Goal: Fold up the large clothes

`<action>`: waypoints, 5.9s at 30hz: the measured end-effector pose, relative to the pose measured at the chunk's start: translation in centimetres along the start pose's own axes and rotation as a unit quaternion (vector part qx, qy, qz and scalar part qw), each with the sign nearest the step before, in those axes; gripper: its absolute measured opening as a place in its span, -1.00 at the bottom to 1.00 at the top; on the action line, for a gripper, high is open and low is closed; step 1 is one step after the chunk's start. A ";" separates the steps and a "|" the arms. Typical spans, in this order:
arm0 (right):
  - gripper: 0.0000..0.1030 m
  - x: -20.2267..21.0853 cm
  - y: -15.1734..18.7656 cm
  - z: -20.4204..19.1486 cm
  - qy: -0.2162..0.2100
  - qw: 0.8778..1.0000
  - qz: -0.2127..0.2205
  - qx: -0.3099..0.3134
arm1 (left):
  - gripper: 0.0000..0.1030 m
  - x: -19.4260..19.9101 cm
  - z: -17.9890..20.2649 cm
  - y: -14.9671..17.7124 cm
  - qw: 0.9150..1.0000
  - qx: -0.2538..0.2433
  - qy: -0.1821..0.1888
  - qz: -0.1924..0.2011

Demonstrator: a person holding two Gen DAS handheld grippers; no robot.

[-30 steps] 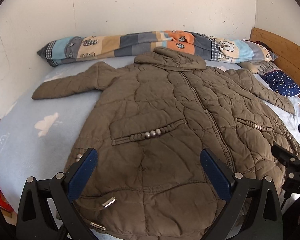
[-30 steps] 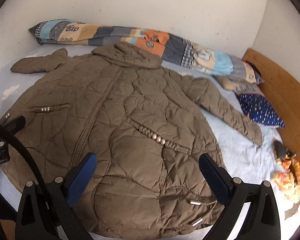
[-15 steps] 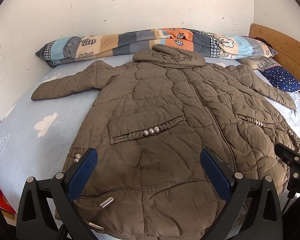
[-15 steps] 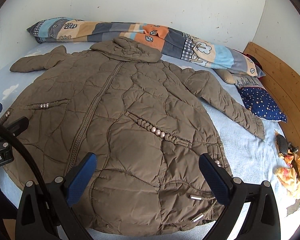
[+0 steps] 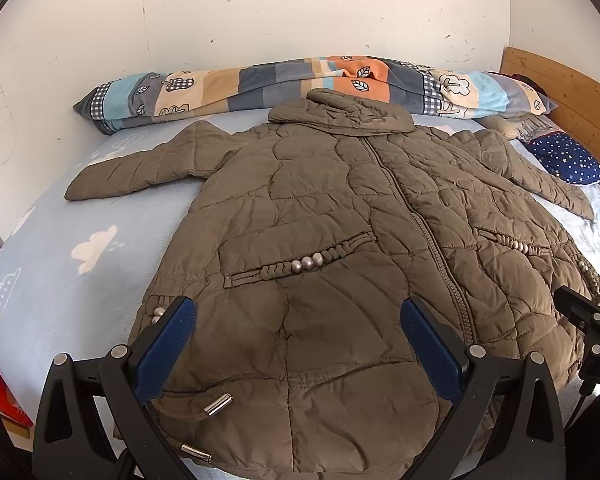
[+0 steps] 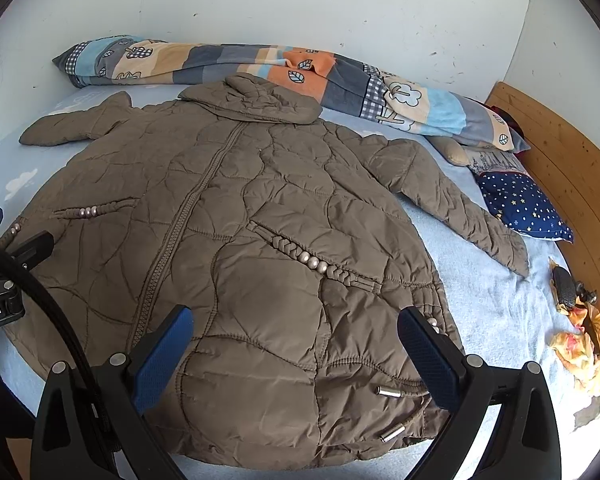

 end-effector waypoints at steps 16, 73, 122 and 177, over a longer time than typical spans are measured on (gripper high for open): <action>1.00 0.1 -0.1 -0.1 -0.002 1.000 -0.001 -0.005 | 0.98 0.1 -0.1 0.0 1.000 -0.002 -0.003 -0.001; 0.44 -5.5 3.5 51.7 -0.080 0.765 0.186 -0.612 | 0.98 -16.7 -5.1 -16.2 0.995 0.099 -0.015 -0.027; -0.70 3.7 -36.9 9.2 -0.238 0.933 0.209 -0.170 | 0.98 -15.3 -8.3 -15.4 0.984 0.151 0.047 -0.079; -0.07 -21.9 -21.1 10.8 -0.111 0.979 -0.015 -0.173 | 0.98 -17.3 -6.8 -14.0 0.978 0.160 0.058 -0.118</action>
Point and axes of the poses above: each gripper's, at about its wrist camera, not at the fingertips, and x roughly against the way its jaws point, z to its right, y to its underside, the point moved 10 cm from there along -x, roughly the way its jaws point, and after that the axes turned 14 degrees about -y, right-handed, at the moved point
